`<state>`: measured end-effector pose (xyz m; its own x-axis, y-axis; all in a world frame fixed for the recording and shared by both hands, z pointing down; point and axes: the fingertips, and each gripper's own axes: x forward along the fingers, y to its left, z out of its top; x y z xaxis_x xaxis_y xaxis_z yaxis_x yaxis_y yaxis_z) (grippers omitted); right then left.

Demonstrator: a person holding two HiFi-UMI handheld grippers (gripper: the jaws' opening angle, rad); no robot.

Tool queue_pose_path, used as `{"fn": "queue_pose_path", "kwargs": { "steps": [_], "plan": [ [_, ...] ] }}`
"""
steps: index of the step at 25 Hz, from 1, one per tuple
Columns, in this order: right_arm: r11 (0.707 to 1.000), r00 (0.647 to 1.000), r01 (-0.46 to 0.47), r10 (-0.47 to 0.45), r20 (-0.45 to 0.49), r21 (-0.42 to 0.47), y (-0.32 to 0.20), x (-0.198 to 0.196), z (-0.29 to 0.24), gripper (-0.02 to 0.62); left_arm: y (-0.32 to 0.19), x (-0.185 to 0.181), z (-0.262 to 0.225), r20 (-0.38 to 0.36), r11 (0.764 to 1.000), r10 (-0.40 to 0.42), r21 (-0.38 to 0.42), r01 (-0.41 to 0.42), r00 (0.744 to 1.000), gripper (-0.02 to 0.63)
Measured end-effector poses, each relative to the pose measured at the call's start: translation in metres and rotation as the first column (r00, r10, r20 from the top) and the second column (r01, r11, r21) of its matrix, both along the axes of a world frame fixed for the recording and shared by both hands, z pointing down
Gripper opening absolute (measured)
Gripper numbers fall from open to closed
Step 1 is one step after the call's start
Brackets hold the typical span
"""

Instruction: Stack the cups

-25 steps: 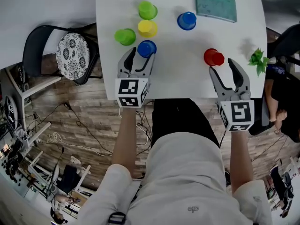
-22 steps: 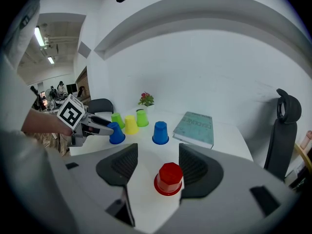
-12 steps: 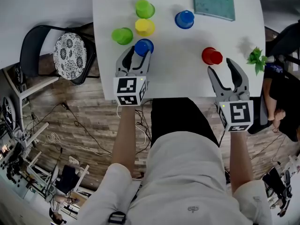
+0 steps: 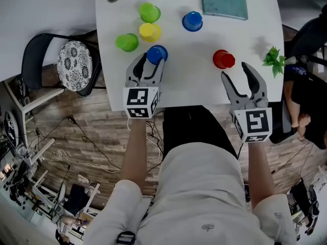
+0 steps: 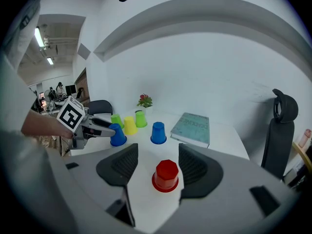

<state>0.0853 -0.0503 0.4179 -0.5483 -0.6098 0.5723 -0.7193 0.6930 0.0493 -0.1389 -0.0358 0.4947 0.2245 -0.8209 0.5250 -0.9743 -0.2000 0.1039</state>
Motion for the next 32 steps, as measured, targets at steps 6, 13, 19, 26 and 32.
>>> {"fn": "queue_pose_path", "kwargs": {
  "steps": [6,13,19,26,32],
  "plan": [
    [1.0,1.0,-0.015,0.015,0.008,0.0,0.004,0.011,0.0,0.265,-0.005,0.034,-0.004,-0.002,0.998,0.068,0.014,-0.068,0.998,0.225],
    [0.999,0.999,-0.039,0.039,0.018,-0.005,0.01,0.021,-0.003,0.265,-0.013,0.074,-0.009,-0.014,0.99,0.139,0.027,-0.139,0.99,0.225],
    [0.999,0.998,-0.054,0.054,0.021,-0.004,0.016,0.033,-0.003,0.265,-0.015,0.104,-0.006,-0.018,0.981,0.195,0.03,-0.194,0.981,0.225],
    [0.997,0.996,-0.078,0.078,0.037,-0.018,0.024,0.042,-0.001,0.265,-0.013,0.129,-0.001,-0.008,0.968,0.25,0.022,-0.249,0.968,0.225],
    [0.996,0.996,-0.083,0.084,0.042,-0.016,0.029,0.049,0.0,0.265,-0.01,0.148,0.007,0.011,0.957,0.289,0.016,-0.289,0.957,0.225]
  ]
}}
